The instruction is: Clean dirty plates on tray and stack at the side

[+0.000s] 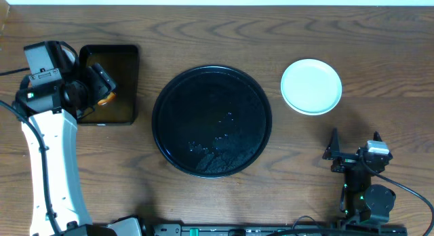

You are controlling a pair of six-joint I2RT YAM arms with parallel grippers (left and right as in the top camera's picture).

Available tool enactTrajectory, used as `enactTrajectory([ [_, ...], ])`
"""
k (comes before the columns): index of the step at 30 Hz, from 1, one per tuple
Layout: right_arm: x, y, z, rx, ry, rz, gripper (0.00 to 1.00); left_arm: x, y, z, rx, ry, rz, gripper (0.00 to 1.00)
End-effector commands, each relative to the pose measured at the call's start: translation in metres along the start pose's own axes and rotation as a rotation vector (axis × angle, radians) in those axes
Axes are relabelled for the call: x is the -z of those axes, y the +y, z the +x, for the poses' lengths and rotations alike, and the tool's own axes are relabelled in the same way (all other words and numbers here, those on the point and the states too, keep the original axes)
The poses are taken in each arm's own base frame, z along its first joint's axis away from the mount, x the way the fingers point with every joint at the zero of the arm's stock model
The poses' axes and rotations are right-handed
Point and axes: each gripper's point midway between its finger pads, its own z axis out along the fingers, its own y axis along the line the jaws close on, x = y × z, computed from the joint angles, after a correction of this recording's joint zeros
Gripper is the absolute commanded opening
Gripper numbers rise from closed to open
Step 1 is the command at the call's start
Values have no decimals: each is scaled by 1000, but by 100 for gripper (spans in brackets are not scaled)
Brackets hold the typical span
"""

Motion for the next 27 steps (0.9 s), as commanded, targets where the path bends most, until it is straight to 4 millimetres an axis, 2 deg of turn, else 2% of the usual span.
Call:
enactTrajectory([
  [1,0,-4,0,18,0,18,99,-1,2,-1,-9,0,-5,84],
  [16,0,-4,0,18,0,18,99,-1,2,-1,-9,1,-9,84],
  [18,0,-4,0,18,0,18,99,-1,7,-2,-32,-6,-38,84],
  [21,0,-4,0,18,-1,18,99,1,18,10,-35,36,-88,84],
  [27,0,-4,0,18,0,18,99,2,33,53,-78,94,-107,84],
])
